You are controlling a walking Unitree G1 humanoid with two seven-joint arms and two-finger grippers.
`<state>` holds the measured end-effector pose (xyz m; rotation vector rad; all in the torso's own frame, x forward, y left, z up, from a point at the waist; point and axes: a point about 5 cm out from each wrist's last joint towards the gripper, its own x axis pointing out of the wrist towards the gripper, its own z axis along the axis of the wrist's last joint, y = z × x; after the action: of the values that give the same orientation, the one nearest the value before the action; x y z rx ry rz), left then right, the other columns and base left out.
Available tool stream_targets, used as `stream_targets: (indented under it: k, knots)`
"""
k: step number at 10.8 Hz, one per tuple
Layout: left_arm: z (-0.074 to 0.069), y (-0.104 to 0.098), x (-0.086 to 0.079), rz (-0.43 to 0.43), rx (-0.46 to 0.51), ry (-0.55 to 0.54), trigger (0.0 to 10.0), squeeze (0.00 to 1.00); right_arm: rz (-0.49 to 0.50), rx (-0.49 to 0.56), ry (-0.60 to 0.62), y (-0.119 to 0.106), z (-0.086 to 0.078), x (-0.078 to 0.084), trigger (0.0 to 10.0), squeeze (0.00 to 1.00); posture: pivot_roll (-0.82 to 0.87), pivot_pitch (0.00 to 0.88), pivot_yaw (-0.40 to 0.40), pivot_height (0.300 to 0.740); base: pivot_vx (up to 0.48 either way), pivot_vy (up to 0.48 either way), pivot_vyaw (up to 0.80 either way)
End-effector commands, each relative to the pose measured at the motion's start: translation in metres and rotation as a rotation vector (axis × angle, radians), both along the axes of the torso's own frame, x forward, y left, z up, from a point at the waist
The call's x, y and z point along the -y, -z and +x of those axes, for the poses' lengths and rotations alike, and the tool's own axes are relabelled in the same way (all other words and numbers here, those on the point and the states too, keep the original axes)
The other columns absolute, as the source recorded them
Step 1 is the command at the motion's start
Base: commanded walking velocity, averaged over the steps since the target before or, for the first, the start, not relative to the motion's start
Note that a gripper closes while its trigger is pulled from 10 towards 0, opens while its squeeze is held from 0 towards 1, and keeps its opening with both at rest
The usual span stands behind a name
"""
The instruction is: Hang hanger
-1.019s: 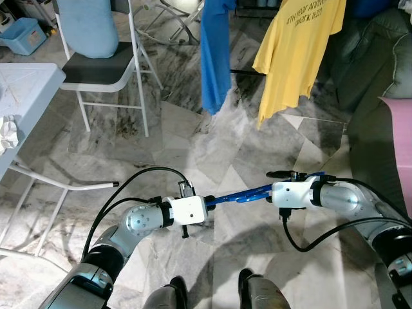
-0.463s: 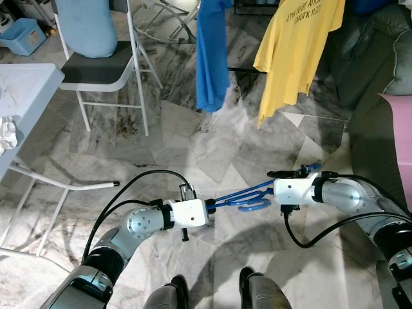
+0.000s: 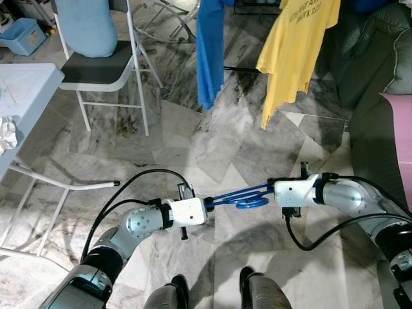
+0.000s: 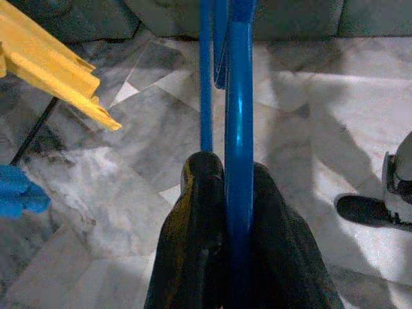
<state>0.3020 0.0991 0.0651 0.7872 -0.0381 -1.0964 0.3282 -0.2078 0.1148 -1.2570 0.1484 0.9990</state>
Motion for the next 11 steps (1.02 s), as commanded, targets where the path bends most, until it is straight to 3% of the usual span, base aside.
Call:
stream_targets:
  k: [1,7,8,10,11]
  knots:
    - [0.0,0.008,-0.011,0.049,-0.015,-0.035,10.0,0.0,0.021,-0.008,-0.018,-0.001,-0.004,0.0,0.0,0.0,-0.17,0.271,0.116,0.74,0.0,0.0,0.0]
    - [0.02,-0.001,-0.023,0.076,0.093,-0.19,10.0,0.0,0.098,-0.054,-0.019,-0.001,-0.014,-0.003,0.0,0.0,-0.18,0.267,0.114,0.74,0.0,0.0,0.0]
    - [0.022,-0.004,-0.022,0.039,0.117,-0.223,10.0,1.0,0.107,-0.063,-0.003,0.002,-0.016,-0.003,0.0,0.0,-0.18,0.265,0.114,0.74,0.0,0.0,0.0]
    - [0.024,-0.01,-0.021,-0.043,0.168,-0.271,10.0,1.0,0.143,-0.066,0.098,0.01,-0.014,-0.002,0.0,0.0,-0.18,0.259,0.113,0.74,0.0,0.0,0.0]
    - [0.021,-0.013,-0.02,-0.108,0.191,-0.281,10.0,1.0,0.224,-0.089,0.204,0.021,-0.015,-0.003,0.0,0.0,-0.18,0.258,0.112,0.74,0.0,0.0,0.0]
